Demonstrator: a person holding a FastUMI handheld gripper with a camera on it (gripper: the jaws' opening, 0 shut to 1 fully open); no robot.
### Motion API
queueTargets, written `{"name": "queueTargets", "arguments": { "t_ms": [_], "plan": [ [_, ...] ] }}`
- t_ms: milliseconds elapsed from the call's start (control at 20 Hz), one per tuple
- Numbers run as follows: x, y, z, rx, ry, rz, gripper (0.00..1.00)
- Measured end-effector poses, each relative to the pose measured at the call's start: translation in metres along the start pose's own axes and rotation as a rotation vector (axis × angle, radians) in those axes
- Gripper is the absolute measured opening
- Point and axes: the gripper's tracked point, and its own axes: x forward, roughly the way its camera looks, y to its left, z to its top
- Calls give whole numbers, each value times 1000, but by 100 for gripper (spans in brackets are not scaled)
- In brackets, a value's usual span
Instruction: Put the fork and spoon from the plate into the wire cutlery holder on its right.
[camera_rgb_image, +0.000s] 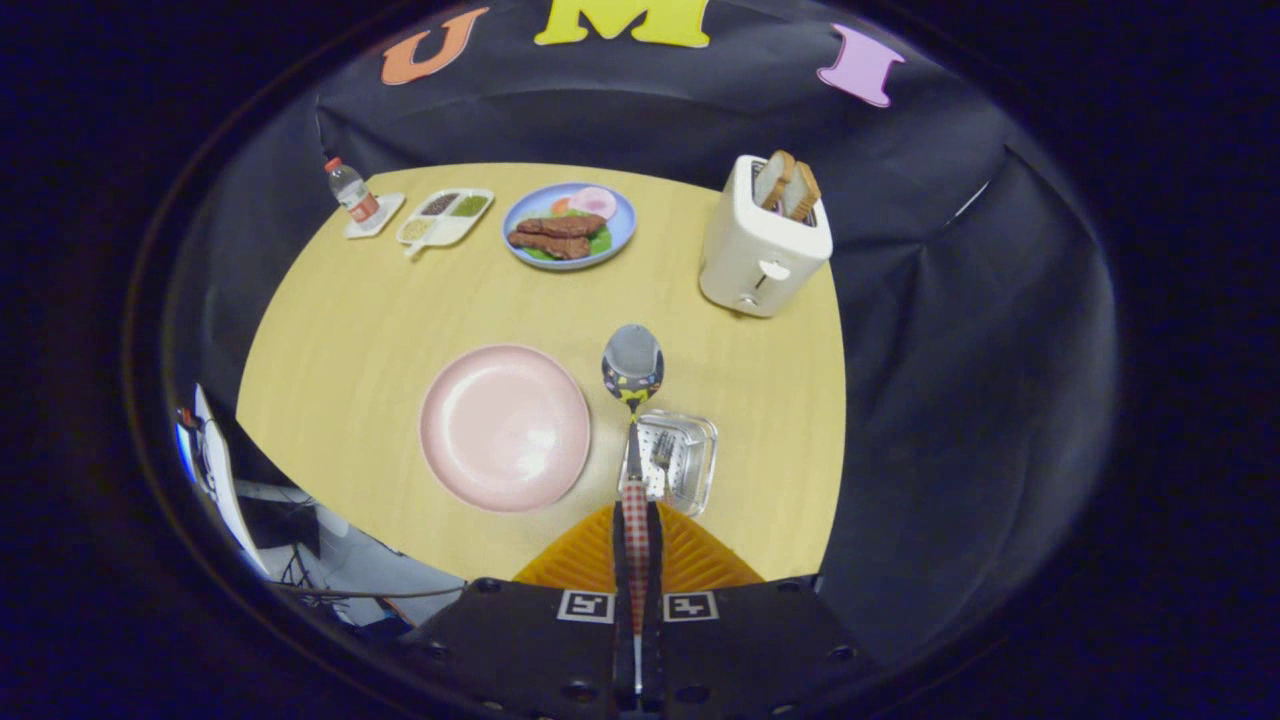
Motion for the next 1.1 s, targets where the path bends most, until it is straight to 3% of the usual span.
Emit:
{"name": "queueTargets", "arguments": {
  "t_ms": [450, 800, 1100],
  "plan": [
    [22, -21, -38, 138, 363, 106, 3],
    [38, -17, -30, 174, 502, 142, 3],
    [50, -19, -26, 159, 567, 116, 3]
  ]
}}
